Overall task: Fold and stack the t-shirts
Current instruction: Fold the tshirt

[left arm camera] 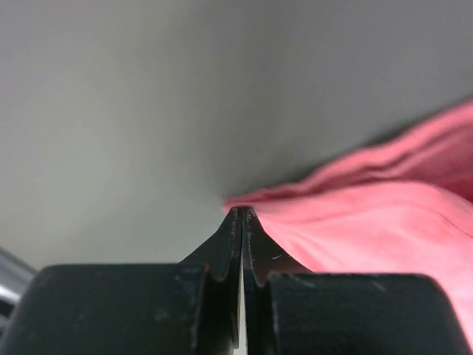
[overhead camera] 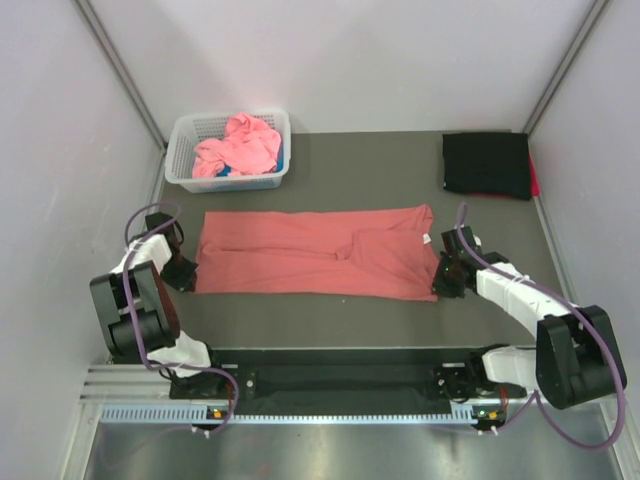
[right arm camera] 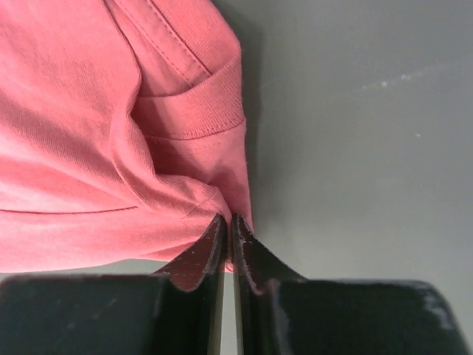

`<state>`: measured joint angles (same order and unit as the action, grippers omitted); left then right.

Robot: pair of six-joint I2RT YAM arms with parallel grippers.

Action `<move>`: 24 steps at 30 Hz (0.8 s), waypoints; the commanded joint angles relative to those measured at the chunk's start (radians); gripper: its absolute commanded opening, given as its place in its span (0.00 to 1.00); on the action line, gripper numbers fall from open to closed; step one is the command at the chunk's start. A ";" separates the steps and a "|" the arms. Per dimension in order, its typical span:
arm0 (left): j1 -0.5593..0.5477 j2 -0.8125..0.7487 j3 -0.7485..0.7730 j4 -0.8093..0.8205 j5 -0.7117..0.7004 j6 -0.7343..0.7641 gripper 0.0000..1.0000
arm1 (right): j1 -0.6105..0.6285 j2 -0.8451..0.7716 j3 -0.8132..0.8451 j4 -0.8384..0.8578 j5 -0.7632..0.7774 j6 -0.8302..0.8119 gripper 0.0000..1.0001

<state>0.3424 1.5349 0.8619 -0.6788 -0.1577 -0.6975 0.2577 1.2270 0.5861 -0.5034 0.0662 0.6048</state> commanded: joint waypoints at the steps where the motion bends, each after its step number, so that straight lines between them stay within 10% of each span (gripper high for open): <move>1: 0.017 -0.067 0.002 -0.042 -0.088 -0.016 0.00 | -0.020 -0.024 -0.011 -0.021 0.057 -0.010 0.08; 9: 0.017 -0.148 0.106 -0.055 0.026 0.049 0.03 | -0.021 -0.096 0.089 -0.118 0.072 -0.008 0.26; 16: -0.031 -0.160 0.039 0.237 0.567 0.075 0.05 | -0.020 -0.017 0.198 0.012 -0.104 -0.069 0.28; 24: -0.049 0.016 0.067 0.271 0.528 0.067 0.04 | -0.020 0.136 0.271 0.179 -0.197 -0.042 0.25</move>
<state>0.2844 1.4883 0.9131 -0.4530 0.3553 -0.6331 0.2493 1.3376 0.8257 -0.4377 -0.0788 0.5610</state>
